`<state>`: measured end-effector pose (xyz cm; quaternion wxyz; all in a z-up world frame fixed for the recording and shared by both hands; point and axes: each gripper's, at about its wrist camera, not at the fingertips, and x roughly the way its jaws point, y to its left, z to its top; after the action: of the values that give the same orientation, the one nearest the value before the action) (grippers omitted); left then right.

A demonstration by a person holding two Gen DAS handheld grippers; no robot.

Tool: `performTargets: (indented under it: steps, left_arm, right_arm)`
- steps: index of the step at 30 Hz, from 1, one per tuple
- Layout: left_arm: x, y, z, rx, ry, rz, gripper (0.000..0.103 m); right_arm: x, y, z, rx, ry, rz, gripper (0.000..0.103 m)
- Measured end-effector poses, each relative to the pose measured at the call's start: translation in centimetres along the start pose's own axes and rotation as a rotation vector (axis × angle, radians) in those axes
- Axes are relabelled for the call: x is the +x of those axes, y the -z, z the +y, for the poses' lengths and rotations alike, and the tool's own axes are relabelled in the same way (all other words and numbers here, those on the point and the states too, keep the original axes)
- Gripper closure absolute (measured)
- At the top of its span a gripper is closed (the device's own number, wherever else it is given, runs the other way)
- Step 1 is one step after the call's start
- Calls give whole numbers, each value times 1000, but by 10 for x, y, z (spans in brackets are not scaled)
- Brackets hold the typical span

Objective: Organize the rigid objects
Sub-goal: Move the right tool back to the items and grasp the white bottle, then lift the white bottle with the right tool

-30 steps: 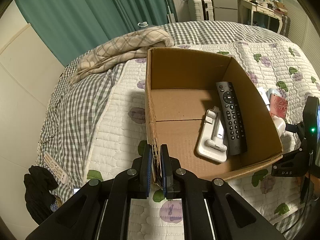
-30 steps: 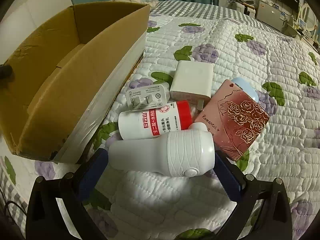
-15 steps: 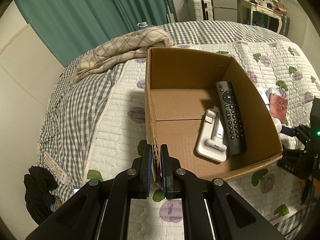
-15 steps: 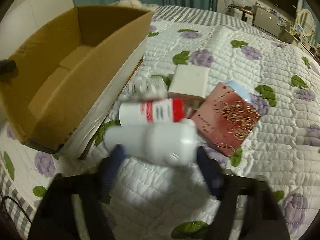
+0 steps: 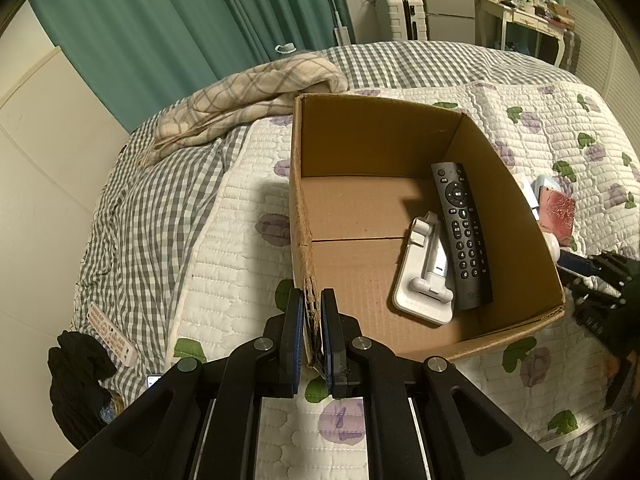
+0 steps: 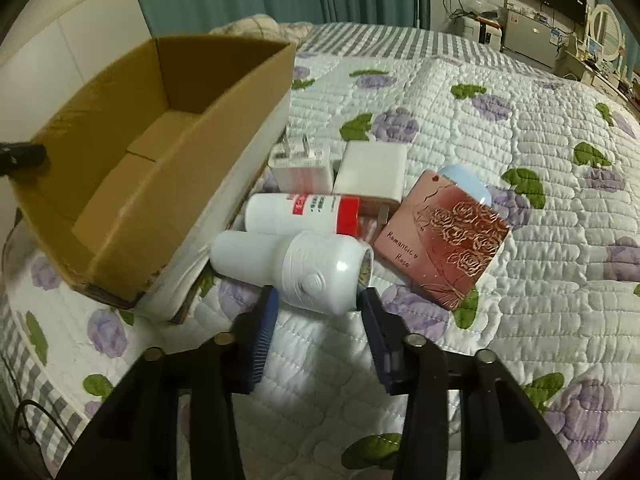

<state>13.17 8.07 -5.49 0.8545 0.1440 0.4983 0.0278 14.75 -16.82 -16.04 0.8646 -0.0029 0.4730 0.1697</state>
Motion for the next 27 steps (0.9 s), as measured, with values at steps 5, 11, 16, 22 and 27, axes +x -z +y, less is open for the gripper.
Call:
performTargets:
  steps: [5, 11, 16, 22, 27]
  left_arm:
    - [-1, 0, 0, 1, -3, 0, 96]
    - [-1, 1, 0, 3, -4, 0, 96]
    - [-1, 1, -1, 3, -7, -2, 96]
    - [0, 1, -1, 2, -5, -1, 96]
    - [0, 1, -1, 2, -4, -2, 96]
  right_arm:
    - [-4, 1, -9, 44, -48, 0, 85]
    - [-12, 0, -3, 31, -39, -41, 93]
    - [-9, -2, -8, 59, -77, -16, 89]
    - [12, -4, -11, 99, -104, 54, 53]
    - [27, -14, -13, 163, -164, 71, 30]
